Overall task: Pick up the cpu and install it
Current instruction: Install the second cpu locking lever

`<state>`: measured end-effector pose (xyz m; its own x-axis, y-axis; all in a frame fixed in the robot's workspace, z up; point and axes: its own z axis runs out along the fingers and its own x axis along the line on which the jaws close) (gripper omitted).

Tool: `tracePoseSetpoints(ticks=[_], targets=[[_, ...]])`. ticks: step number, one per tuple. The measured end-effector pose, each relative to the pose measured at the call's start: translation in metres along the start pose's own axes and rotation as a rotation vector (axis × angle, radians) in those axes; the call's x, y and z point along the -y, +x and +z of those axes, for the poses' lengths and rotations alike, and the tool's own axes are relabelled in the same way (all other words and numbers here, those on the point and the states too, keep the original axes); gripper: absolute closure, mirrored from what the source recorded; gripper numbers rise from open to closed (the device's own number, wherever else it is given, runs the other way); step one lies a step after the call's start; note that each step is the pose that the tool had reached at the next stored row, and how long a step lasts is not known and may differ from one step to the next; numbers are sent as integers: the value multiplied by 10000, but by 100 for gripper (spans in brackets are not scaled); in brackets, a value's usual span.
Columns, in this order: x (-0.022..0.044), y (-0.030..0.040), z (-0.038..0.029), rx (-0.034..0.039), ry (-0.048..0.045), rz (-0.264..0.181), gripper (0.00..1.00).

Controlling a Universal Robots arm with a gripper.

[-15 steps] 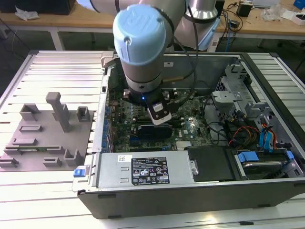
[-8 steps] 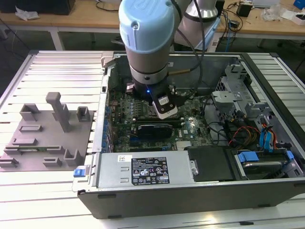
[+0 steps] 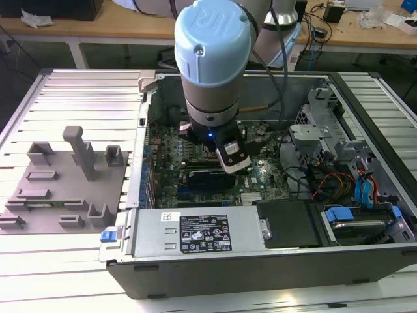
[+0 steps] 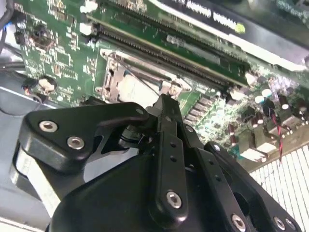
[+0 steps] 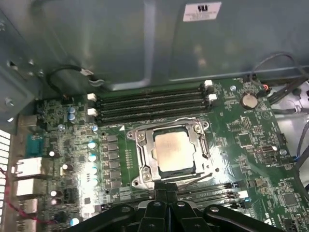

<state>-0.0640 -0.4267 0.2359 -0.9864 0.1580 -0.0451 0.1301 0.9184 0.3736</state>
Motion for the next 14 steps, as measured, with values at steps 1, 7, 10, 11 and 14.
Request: tracePoseSetpoints(ticks=[1, 7, 10, 11, 14], targets=[[7, -11, 18, 0, 0, 0, 89], [48, -8, 123, 0, 1, 2, 89], [66, 49, 168, 1, 0, 0, 89], [74, 96, 184, -1, -2, -1, 89], [84, 144, 232, -1, -10, 2, 89]])
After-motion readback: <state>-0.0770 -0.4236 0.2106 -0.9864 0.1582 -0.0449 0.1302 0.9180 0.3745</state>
